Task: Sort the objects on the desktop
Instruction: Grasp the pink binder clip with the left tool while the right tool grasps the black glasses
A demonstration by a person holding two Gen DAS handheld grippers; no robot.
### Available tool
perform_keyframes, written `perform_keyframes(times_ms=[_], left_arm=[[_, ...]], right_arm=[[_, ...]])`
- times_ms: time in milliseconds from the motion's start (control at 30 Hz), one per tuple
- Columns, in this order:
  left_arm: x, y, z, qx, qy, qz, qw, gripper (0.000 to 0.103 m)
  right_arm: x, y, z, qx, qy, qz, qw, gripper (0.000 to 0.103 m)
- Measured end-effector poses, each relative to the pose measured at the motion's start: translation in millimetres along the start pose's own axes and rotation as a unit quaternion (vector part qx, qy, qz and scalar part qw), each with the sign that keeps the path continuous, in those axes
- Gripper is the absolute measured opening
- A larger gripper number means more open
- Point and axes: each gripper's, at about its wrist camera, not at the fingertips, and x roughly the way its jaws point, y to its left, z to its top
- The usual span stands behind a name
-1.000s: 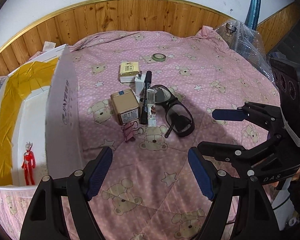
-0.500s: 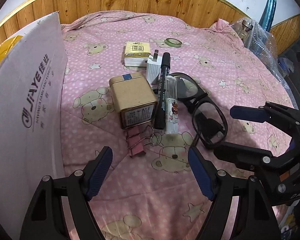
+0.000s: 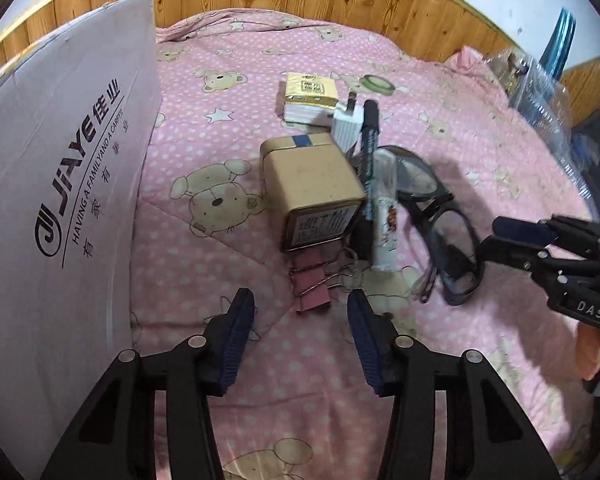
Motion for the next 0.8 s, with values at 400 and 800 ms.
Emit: perform_keyframes(times_ms=[400,800], left_arm=[[11,-7,3,0.031,-0.014,0.057,0.9978,0.046],[2,3,1,0.002,-0.017,0.015,0.9997,0.059]], right_arm=[[46,24,21,-0.016,0.026,0.023,0.999,0.051],[22,-3,14,0.015,0.015,-0.011,1.0,0.07]])
